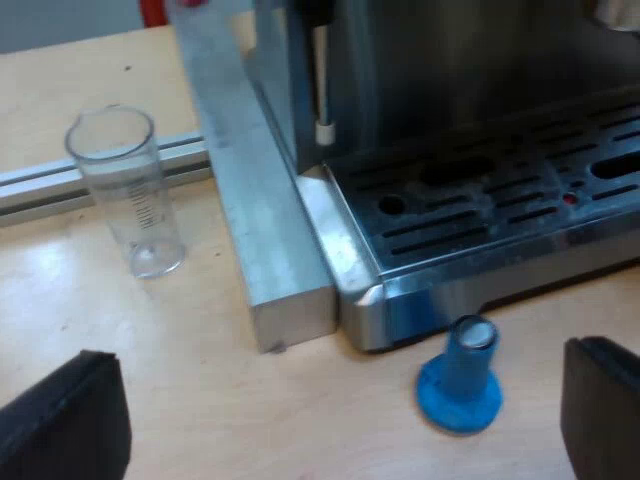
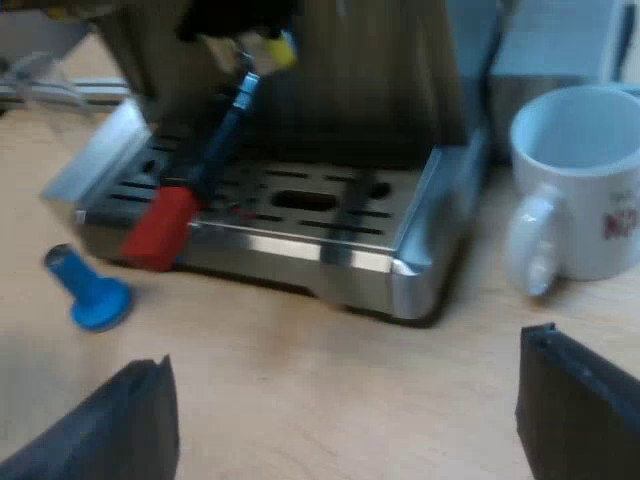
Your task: Grind coffee beans and then tamp
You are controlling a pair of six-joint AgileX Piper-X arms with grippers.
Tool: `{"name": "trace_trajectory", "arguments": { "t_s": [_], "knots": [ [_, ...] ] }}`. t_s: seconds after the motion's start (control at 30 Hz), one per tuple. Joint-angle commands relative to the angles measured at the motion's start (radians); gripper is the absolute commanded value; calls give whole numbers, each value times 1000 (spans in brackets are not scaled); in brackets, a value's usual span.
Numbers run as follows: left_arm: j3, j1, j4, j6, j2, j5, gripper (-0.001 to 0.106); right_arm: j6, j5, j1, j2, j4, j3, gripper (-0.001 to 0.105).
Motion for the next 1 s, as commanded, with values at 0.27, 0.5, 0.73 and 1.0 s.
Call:
{"name": "trace_trajectory", "arguments": {
  "t_s": [0.27,0.5,0.73,1.0],
  "knots": [
    [-2,-158,-84,0,-25,84,88,-123,-71,87,153,-32,-42,71],
    [-2,-273,-132,0,63,172,88,-155,-62,220,249,-71,-44,71],
    [-2,-365,-230,83,160,204,88,-155,42,375,325,-191,-44,71],
    [0,-380,-286,110,257,330,88,-135,178,578,415,-308,-40,71]
  ]
}}
